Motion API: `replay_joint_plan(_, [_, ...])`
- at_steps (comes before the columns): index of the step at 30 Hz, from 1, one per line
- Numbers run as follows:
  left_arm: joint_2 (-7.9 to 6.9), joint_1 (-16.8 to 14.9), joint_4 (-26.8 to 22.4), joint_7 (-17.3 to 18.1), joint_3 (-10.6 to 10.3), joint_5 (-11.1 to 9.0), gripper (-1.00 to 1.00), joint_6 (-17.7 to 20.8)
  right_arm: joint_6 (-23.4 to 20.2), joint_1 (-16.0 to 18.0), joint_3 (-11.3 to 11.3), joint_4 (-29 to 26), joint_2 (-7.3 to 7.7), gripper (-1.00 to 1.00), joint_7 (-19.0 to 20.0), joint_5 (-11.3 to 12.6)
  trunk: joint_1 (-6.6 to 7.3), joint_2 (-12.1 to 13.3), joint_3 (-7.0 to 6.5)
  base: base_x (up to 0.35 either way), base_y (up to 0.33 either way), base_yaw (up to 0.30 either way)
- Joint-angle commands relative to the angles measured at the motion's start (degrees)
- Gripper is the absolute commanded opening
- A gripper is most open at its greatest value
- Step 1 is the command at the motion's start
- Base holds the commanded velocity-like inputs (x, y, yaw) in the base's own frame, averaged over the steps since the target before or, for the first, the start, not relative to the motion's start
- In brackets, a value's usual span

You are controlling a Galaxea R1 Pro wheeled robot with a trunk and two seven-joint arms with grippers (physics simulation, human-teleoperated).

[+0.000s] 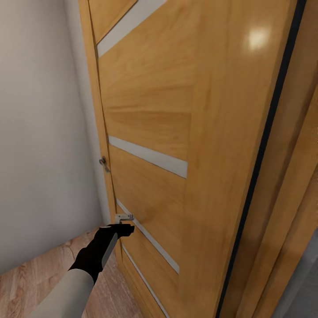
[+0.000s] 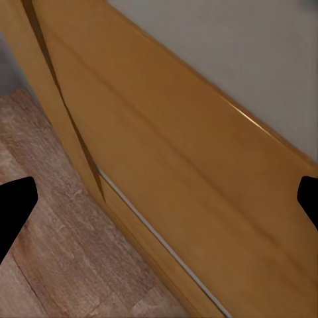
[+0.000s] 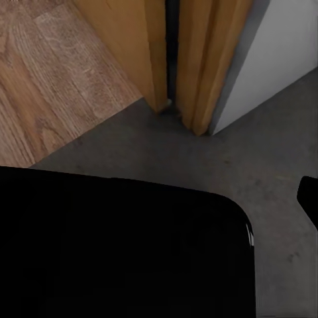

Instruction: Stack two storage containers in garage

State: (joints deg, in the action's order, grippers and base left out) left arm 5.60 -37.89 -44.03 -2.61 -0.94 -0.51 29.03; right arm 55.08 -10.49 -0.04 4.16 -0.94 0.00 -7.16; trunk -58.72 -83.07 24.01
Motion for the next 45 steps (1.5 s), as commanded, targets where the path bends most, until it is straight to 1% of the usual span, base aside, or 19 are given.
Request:
replay_joint_plan(1, [4.39, 0.0, -0.2, 0.1, -0.1, -1.3, 1.00, 0.2, 0.2, 0.0, 0.0, 0.1, 0.00, 1.00, 0.0, -0.1, -0.01, 0.0, 0.04, 0.000, 0.000, -0.028])
replay_joint_plan(23, [4.39, 0.0, -0.2, 0.1, -0.1, -1.3, 1.00, 0.2, 0.1, 0.0, 0.0, 0.1, 0.00, 1.00, 0.0, -0.2, -0.01, 0.0, 0.04, 0.000, 0.000, 0.003])
replay_joint_plan(45, [4.39, 0.0, -0.1, 0.2, 0.0, -1.3, 1.00, 0.2, 0.1, 0.0, 0.0, 0.1, -0.02, 1.00, 0.0, -0.1, -0.01, 0.0, 0.04, 0.000, 0.000, 0.271])
